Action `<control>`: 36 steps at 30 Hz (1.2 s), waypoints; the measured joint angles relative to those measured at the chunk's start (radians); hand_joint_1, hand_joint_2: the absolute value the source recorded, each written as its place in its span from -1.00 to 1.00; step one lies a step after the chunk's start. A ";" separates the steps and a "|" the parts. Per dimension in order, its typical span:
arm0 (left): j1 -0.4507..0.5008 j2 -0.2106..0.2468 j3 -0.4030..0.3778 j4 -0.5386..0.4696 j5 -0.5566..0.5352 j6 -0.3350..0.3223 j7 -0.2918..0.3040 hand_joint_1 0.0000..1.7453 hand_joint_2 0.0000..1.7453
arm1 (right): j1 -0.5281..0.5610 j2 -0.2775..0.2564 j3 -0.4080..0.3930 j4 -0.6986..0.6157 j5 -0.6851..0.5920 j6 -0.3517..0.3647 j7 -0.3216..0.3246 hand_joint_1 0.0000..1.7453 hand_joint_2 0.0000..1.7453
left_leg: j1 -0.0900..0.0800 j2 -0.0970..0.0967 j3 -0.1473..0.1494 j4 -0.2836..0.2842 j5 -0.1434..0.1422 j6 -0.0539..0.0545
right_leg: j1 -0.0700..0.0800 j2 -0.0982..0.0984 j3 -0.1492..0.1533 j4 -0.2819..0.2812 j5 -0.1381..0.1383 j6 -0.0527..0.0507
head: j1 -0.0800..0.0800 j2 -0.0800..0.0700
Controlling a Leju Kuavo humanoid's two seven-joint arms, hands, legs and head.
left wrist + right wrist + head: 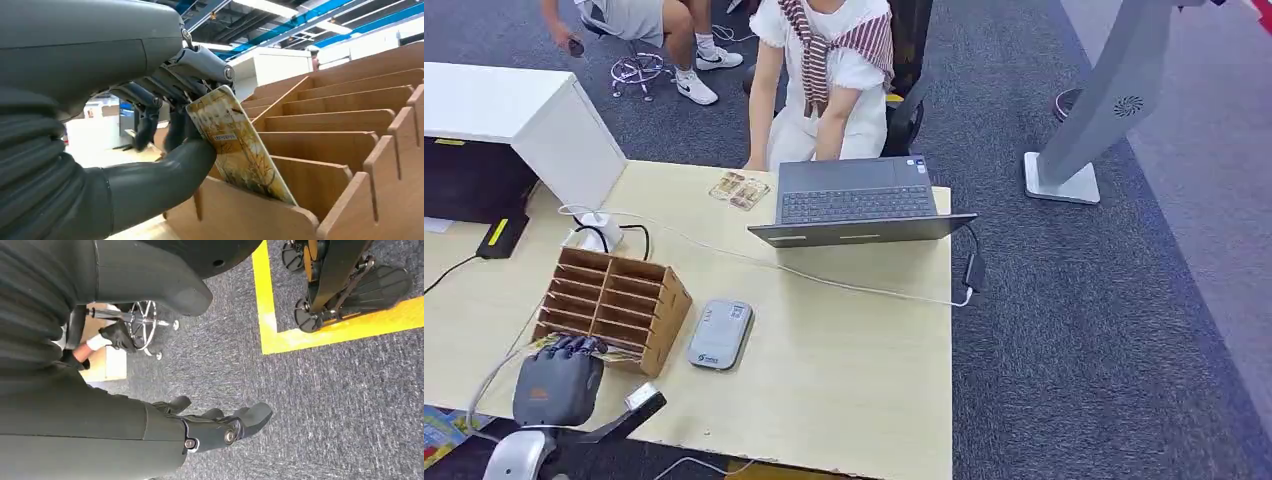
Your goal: Pass the card to the sensor for recognition and then transmit it.
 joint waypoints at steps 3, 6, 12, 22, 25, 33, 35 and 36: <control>0.005 0.000 0.000 -0.011 -0.002 -0.002 0.000 1.00 1.00 | 0.000 0.000 0.000 0.000 0.000 0.001 -0.003 -1.00 1.00 | 0.000 0.000 0.000 0.000 0.000 0.000 | 0.000 0.000 0.000 0.000 0.000 0.000 | 0.000 0.000; 0.006 -0.001 0.000 -0.013 -0.002 -0.001 0.000 1.00 1.00 | 0.000 0.000 0.000 0.000 -0.001 0.005 -0.003 -1.00 1.00 | 0.000 0.000 0.000 0.000 0.000 0.000 | 0.000 0.000 0.000 0.000 0.000 0.000 | 0.000 0.000; 0.006 -0.001 0.000 -0.016 -0.005 0.004 0.000 1.00 1.00 | -0.001 0.000 -0.001 0.000 -0.011 0.013 -0.009 -1.00 1.00 | 0.000 0.000 0.000 0.000 0.000 0.000 | 0.000 0.000 0.000 0.000 0.000 0.000 | 0.000 0.000; 0.024 -0.019 -0.005 -0.114 -0.021 0.038 -0.014 1.00 1.00 | -0.002 0.000 -0.008 0.000 -0.012 0.012 -0.018 -1.00 1.00 | 0.000 0.000 0.000 0.000 0.000 0.000 | 0.000 0.000 0.000 0.000 0.000 0.000 | 0.000 0.000; 0.027 -0.025 -0.035 -0.184 -0.028 0.046 -0.014 1.00 1.00 | -0.002 0.000 -0.016 0.000 -0.011 0.011 -0.021 -1.00 1.00 | 0.000 0.000 0.000 0.000 0.000 0.000 | 0.000 0.000 0.000 0.000 0.000 0.000 | 0.000 0.000; 0.027 -0.038 -0.089 -0.311 -0.035 0.045 -0.001 1.00 1.00 | -0.004 0.000 -0.026 0.000 -0.011 0.011 -0.023 -1.00 1.00 | 0.000 0.000 0.000 0.000 0.000 0.000 | 0.000 0.000 0.000 0.000 0.000 0.000 | 0.000 0.000; 0.027 -0.038 -0.097 -0.323 -0.034 0.045 0.000 1.00 1.00 | -0.004 0.000 -0.029 0.000 -0.011 0.011 -0.023 -1.00 1.00 | 0.000 0.000 0.000 0.000 0.000 0.000 | 0.000 0.000 0.000 0.000 0.000 0.000 | 0.000 0.000; 0.027 -0.039 -0.101 -0.328 -0.033 0.045 0.000 1.00 1.00 | -0.004 0.000 -0.030 0.000 -0.011 0.011 -0.023 -1.00 1.00 | 0.000 0.000 0.000 0.000 0.000 0.000 | 0.000 0.000 0.000 0.000 0.000 0.000 | 0.000 0.000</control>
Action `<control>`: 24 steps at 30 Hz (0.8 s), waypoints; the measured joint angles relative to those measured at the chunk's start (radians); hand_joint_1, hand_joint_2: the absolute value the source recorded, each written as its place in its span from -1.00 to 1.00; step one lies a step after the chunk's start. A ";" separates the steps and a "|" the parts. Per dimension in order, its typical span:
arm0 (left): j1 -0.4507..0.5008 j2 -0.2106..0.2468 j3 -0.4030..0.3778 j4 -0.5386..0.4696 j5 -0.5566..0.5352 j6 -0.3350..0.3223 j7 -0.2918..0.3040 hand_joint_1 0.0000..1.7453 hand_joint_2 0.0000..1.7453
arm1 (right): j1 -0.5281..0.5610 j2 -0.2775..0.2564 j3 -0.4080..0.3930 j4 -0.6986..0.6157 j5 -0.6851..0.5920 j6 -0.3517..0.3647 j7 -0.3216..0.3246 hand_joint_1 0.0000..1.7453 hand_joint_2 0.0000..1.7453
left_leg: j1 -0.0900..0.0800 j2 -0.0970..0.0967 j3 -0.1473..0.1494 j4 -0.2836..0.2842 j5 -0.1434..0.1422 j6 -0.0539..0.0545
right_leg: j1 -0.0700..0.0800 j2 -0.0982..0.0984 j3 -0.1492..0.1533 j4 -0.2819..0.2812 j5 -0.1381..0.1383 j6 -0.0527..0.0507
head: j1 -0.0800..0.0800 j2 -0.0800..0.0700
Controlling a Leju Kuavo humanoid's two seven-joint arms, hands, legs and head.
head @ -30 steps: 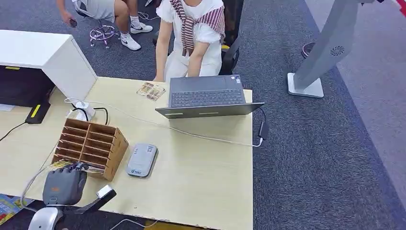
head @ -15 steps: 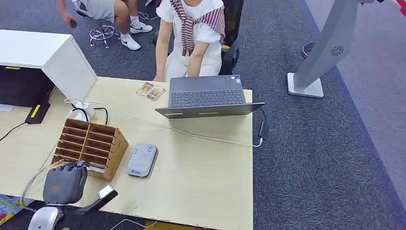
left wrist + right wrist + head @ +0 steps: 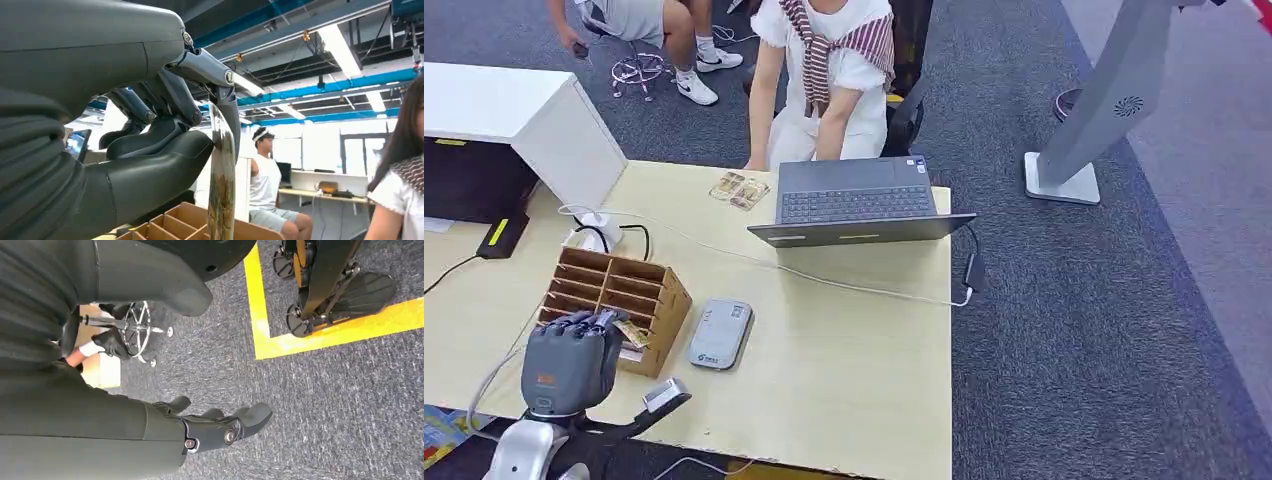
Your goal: Pass the card to the sensor for recognition and then transmit it.
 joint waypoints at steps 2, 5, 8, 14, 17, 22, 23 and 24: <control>0.000 0.000 -0.003 -0.006 0.000 0.001 -0.001 1.00 1.00 | 0.000 0.000 -0.001 0.000 0.000 0.000 0.000 -1.00 1.00 | 0.000 0.000 0.000 0.000 0.000 0.000 | 0.000 0.000 0.000 0.000 0.000 0.000 | 0.000 0.000; -0.001 0.000 -0.022 -0.028 0.000 -0.005 -0.004 1.00 1.00 | -0.001 0.000 -0.003 0.000 -0.001 0.000 -0.004 -1.00 1.00 | 0.000 0.000 0.000 0.000 0.000 0.000 | 0.000 0.000 0.000 0.000 0.000 0.000 | 0.000 0.000; -0.007 0.000 -0.051 -0.059 -0.001 -0.021 -0.001 1.00 1.00 | -0.001 0.000 -0.005 0.000 0.000 -0.001 -0.006 -1.00 1.00 | 0.000 0.000 0.000 0.000 0.000 0.000 | 0.000 0.000 0.000 0.000 0.000 0.000 | 0.000 0.000; -0.151 0.003 -0.075 -0.013 0.005 -0.040 0.032 1.00 1.00 | -0.007 -0.001 -0.004 0.000 0.048 0.004 0.003 -1.00 1.00 | 0.000 -0.005 -0.001 0.001 0.003 0.001 | 0.000 -0.004 0.001 0.000 0.001 0.000 | 0.000 0.000; -0.210 0.005 -0.077 0.023 0.001 -0.043 0.036 1.00 1.00 | -0.009 -0.003 -0.004 0.000 0.056 0.005 0.003 -1.00 1.00 | 0.000 -0.003 0.000 0.001 0.003 0.000 | 0.000 -0.002 0.001 0.000 0.002 0.000 | 0.000 0.000; -0.429 0.007 -0.102 0.216 -0.085 -0.047 0.078 1.00 1.00 | -0.017 -0.007 0.004 0.000 0.100 0.026 0.003 -1.00 1.00 | 0.000 -0.009 -0.003 0.002 0.008 0.000 | 0.000 -0.008 0.000 0.000 0.004 0.001 | 0.000 0.000; -0.494 0.008 -0.111 0.284 -0.101 -0.046 0.084 1.00 1.00 | -0.019 -0.009 0.007 0.000 0.110 0.029 0.003 -1.00 1.00 | 0.000 -0.010 -0.004 0.002 0.008 0.000 | 0.000 -0.008 -0.001 0.000 0.005 0.001 | 0.000 0.000; -0.547 0.007 -0.120 0.341 -0.109 -0.047 0.090 1.00 1.00 | -0.022 -0.010 0.009 0.000 0.115 0.033 0.005 -1.00 1.00 | 0.000 -0.009 -0.004 0.002 0.009 -0.001 | 0.000 -0.008 -0.001 0.000 0.006 0.001 | 0.000 0.000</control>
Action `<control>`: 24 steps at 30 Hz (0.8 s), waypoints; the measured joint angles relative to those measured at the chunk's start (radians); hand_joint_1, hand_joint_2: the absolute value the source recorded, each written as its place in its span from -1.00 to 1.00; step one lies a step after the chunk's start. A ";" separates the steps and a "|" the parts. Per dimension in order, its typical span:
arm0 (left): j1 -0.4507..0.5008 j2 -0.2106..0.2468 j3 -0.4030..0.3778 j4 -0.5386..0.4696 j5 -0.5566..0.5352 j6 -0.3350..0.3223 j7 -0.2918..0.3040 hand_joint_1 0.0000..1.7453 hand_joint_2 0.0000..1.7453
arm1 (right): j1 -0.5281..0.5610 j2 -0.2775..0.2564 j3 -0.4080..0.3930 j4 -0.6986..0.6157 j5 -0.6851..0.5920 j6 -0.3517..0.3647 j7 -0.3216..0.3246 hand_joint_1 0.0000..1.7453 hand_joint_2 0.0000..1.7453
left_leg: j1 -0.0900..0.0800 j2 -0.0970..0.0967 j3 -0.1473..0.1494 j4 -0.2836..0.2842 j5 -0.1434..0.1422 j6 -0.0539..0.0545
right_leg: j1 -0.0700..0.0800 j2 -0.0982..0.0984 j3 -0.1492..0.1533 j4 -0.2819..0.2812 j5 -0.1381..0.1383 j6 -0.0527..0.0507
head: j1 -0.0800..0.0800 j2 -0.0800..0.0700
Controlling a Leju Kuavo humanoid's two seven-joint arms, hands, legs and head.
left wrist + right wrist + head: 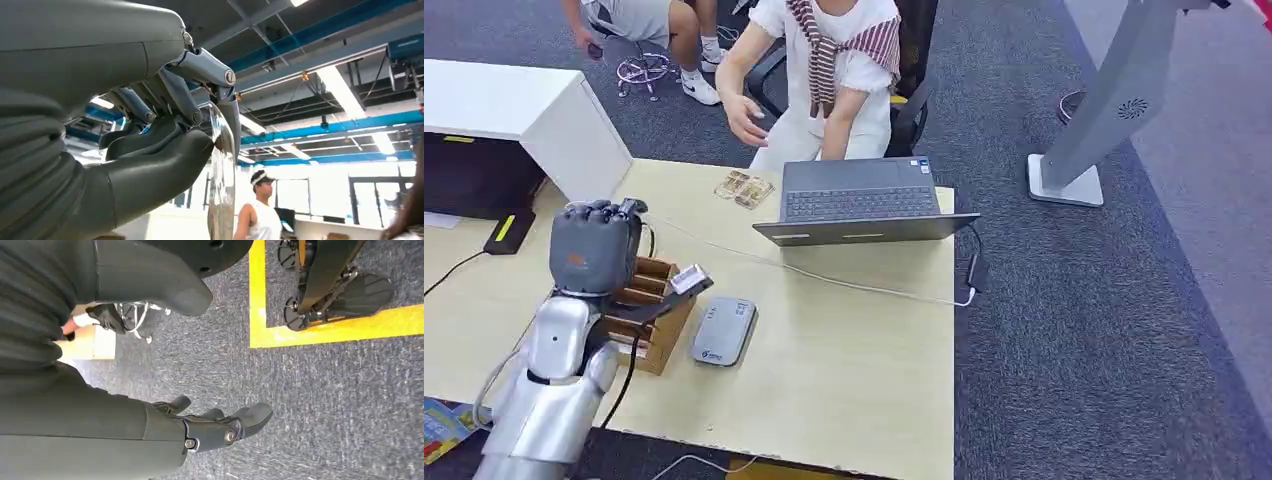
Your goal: Pass the card to the sensor for recognition and then transmit it.
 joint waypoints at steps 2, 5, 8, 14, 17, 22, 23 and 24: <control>-0.111 -0.002 -0.015 0.114 -0.014 -0.003 0.008 1.00 1.00 | -0.002 -0.003 0.003 0.000 0.011 0.002 0.007 -1.00 1.00 | 0.000 0.002 0.000 0.000 0.000 0.000 | 0.000 0.003 -0.001 0.000 0.002 0.000 | 0.000 0.000; -0.234 -0.006 -0.039 0.248 -0.037 -0.017 0.030 1.00 1.00 | -0.001 -0.007 0.010 0.000 0.022 0.003 0.016 -1.00 1.00 | 0.000 0.003 -0.001 0.000 0.001 0.000 | 0.000 0.004 -0.002 0.000 0.003 0.000 | 0.000 0.000; -0.323 -0.010 -0.061 0.361 -0.050 -0.019 0.047 1.00 1.00 | -0.001 -0.008 0.016 0.000 0.030 0.005 0.017 -1.00 1.00 | 0.000 0.004 -0.001 0.001 0.001 0.000 | 0.000 0.005 -0.002 0.000 0.003 0.000 | 0.000 0.000; -0.418 -0.017 -0.092 0.486 -0.056 -0.018 0.052 1.00 1.00 | -0.001 -0.008 0.022 0.000 0.042 0.006 0.020 -1.00 1.00 | 0.000 0.004 -0.002 0.001 0.001 0.000 | 0.000 0.006 -0.004 0.000 0.003 0.000 | 0.000 0.000; -0.433 -0.021 -0.105 0.513 -0.057 -0.019 0.052 1.00 1.00 | -0.001 -0.008 0.024 0.000 0.043 0.006 0.020 -1.00 1.00 | 0.000 0.004 -0.002 0.001 0.001 0.000 | 0.000 0.006 -0.004 0.000 0.003 0.000 | 0.000 0.000; -0.440 -0.027 -0.110 0.537 -0.058 -0.020 0.054 1.00 1.00 | -0.001 -0.008 0.024 0.000 0.043 0.011 0.019 -1.00 1.00 | 0.000 0.005 -0.002 0.001 0.001 0.000 | 0.000 0.006 -0.004 0.000 0.003 0.000 | 0.000 0.000; -0.440 -0.028 -0.111 0.542 -0.059 -0.021 0.056 1.00 1.00 | -0.001 -0.008 0.024 0.000 0.044 0.011 0.020 -1.00 1.00 | 0.000 0.005 -0.002 0.001 0.001 0.000 | 0.000 0.006 -0.004 0.000 0.003 0.000 | 0.000 0.000; -0.440 -0.029 -0.112 0.547 -0.058 -0.021 0.060 1.00 1.00 | 0.000 -0.008 0.024 0.000 0.044 0.011 0.020 -1.00 1.00 | 0.000 0.005 -0.002 0.001 0.001 0.000 | 0.000 0.006 -0.004 0.000 0.003 0.000 | 0.000 0.000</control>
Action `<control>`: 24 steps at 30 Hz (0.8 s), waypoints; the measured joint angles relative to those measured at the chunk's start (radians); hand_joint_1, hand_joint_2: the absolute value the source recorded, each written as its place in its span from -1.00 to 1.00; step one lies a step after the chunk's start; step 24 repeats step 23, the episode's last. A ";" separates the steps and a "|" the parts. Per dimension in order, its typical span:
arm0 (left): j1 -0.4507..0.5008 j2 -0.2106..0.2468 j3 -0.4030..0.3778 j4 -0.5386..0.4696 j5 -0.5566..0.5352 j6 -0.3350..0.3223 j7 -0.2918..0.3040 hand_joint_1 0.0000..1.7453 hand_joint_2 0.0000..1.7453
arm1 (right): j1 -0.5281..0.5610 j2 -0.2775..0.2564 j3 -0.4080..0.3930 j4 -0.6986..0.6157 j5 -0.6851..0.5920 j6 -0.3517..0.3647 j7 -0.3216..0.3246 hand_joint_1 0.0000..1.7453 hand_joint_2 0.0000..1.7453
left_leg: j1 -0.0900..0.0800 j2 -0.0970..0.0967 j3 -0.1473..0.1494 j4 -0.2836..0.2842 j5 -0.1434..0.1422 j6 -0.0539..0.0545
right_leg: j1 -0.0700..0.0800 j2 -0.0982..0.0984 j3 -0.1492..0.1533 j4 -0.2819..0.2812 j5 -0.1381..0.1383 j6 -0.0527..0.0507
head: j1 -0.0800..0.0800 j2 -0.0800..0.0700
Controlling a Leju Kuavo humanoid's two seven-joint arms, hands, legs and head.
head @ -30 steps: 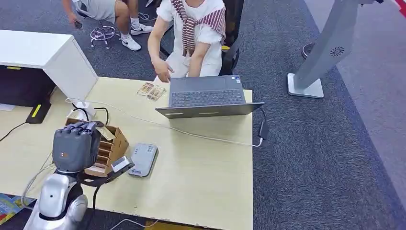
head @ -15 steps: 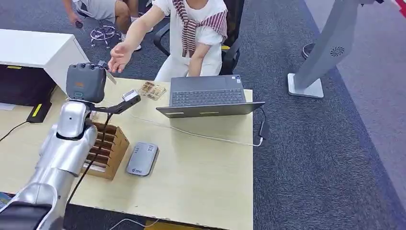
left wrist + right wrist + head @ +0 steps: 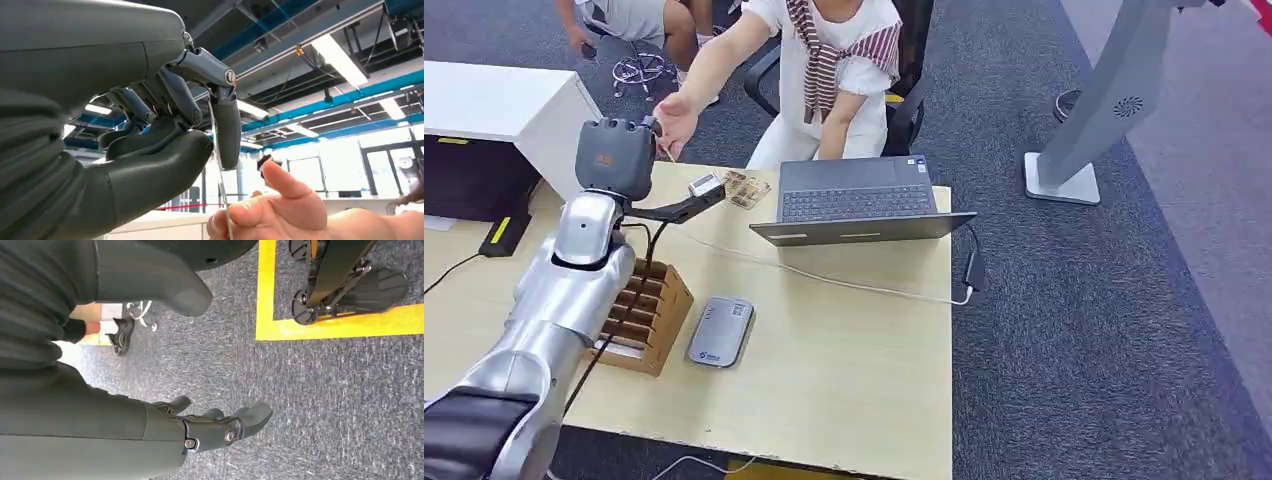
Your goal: Pass the card to the sensor for recognition and then transmit it.
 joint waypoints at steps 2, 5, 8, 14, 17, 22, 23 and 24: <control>0.000 -0.002 0.000 0.008 0.000 0.000 0.009 1.00 1.00 | 0.000 0.000 0.000 0.000 0.000 0.000 0.000 -1.00 1.00 | 0.000 0.000 0.000 0.000 0.000 0.000 | 0.000 0.000 0.000 0.000 0.000 0.000 | 0.000 0.000; 0.000 -0.003 0.000 0.018 0.002 0.001 0.015 -1.00 1.00 | 0.000 0.000 0.000 0.000 0.000 0.000 0.004 -1.00 1.00 | 0.000 0.000 0.000 0.000 0.000 0.000 | 0.000 0.000 0.000 0.000 0.000 0.000 | 0.000 0.000; 0.000 -0.006 0.000 0.027 0.008 -0.008 0.026 -1.00 1.00 | 0.001 0.000 0.000 0.000 0.000 0.000 0.004 -1.00 1.00 | 0.000 0.000 0.000 0.000 0.000 0.000 | 0.000 0.000 0.000 0.000 0.000 0.000 | 0.000 0.000; 0.000 -0.010 0.000 0.038 0.018 -0.007 0.029 -1.00 1.00 | 0.001 0.000 0.000 0.000 0.000 -0.001 0.003 -1.00 1.00 | 0.000 0.000 0.000 0.000 0.000 0.000 | 0.000 0.000 0.000 0.000 0.000 0.000 | 0.000 0.000; 0.000 -0.012 -0.001 0.038 0.020 -0.006 0.030 -1.00 1.00 | 0.001 0.000 0.000 0.000 0.000 -0.002 0.002 -1.00 1.00 | 0.000 0.000 0.000 0.000 0.000 0.000 | 0.000 0.000 0.000 0.000 0.000 0.000 | 0.000 0.000; 0.009 -0.012 -0.001 0.027 0.079 0.009 0.010 -1.00 1.00 | 0.003 0.000 -0.001 0.000 -0.004 -0.002 -0.003 -1.00 1.00 | 0.000 0.000 0.000 0.000 0.000 0.000 | 0.000 0.000 0.000 0.000 0.000 0.000 | 0.000 0.000; 0.029 -0.008 -0.001 -0.002 0.132 0.016 -0.014 -1.00 1.00 | 0.004 0.000 -0.002 0.000 -0.010 -0.002 -0.005 -1.00 1.00 | 0.000 0.000 -0.001 0.000 0.000 0.000 | 0.000 0.000 0.000 0.000 0.000 0.000 | 0.000 0.000; 0.029 -0.008 -0.001 -0.002 0.132 0.016 -0.014 -1.00 1.00 | 0.004 0.000 -0.002 0.000 -0.010 -0.002 -0.005 -1.00 1.00 | 0.000 0.000 -0.001 0.000 0.000 0.000 | 0.000 0.000 0.000 0.000 0.000 0.000 | 0.000 0.000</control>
